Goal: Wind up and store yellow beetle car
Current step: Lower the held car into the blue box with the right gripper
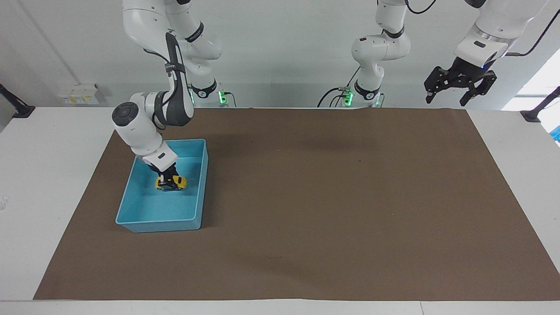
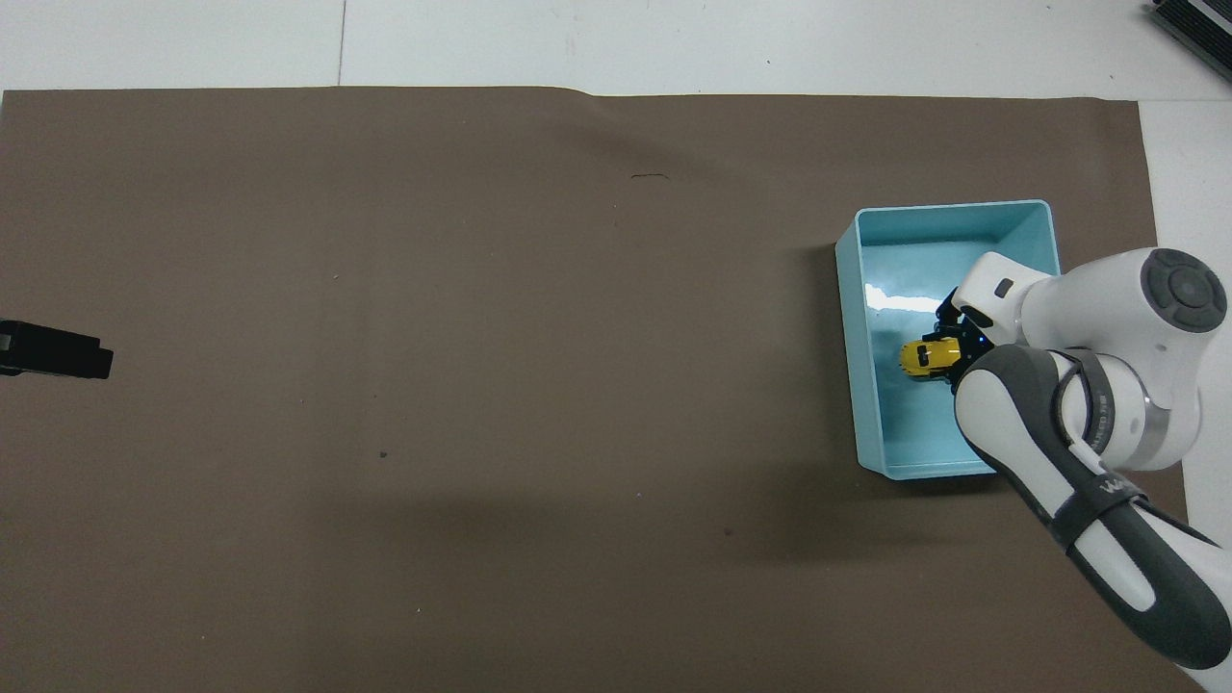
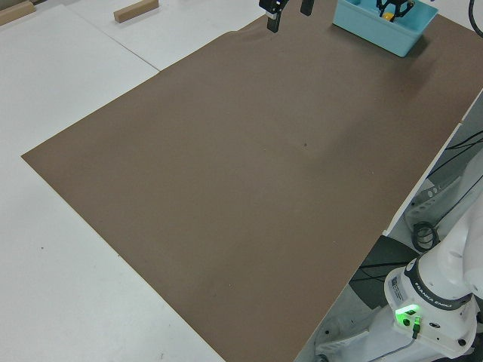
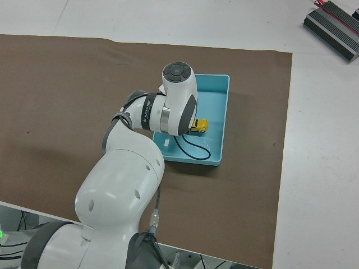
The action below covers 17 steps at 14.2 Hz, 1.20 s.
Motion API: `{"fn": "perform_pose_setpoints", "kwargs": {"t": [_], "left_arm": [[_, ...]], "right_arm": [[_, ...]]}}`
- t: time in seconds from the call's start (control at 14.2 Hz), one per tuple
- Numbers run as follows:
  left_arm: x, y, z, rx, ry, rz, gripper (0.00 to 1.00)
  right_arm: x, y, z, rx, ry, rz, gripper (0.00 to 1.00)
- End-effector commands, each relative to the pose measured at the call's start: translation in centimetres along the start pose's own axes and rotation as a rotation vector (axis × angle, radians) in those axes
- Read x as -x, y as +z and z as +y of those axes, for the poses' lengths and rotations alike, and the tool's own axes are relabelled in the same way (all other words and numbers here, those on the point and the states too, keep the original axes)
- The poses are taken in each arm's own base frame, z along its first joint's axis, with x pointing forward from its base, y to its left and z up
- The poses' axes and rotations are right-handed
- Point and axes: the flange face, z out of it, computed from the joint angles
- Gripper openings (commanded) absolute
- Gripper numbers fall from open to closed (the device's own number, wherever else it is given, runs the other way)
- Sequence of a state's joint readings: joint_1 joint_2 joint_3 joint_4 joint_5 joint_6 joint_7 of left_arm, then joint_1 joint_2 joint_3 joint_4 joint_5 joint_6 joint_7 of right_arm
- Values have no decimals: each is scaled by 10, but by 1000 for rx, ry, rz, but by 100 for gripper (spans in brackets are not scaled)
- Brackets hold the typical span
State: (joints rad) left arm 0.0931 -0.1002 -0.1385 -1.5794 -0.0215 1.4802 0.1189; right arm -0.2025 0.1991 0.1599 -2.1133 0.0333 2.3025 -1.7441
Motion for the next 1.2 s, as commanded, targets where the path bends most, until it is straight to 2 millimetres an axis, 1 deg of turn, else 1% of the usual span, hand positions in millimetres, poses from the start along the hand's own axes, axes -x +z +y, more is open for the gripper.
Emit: {"fn": "perform_pose_setpoints", "kwargs": {"t": [0.0,0.21,0.42,0.63,0.78,0.99,1.06,1.13], "left_arm": [[4,-1,-1,-13,-6,10,100],[4,-1,-1,-13,-6,10,100],[4,-1,-1,-13,-6,10,100],[3,0,-2,-14,-6,8,100],[4,-1,-1,-13,-6,10,100],[4,-1,-2,-14,-6,9,100],[4,-1,-1,-13,-6,10,100],[3,0,-2,-12,-6,8,100]], "right_arm": [[1,1,-1,12,-28,1,7],[-2,1,-1,13,-31,1,7],[0,1,-1,12,-26,1,10],[-1,2,-1,12,-26,1,11],[0,1,-1,12,-17,1,21],[0,1,-1,14,-10,2,25],[-1,1,-1,12,-8,2,36],[-3,2,-1,12,-7,2,60]]}}
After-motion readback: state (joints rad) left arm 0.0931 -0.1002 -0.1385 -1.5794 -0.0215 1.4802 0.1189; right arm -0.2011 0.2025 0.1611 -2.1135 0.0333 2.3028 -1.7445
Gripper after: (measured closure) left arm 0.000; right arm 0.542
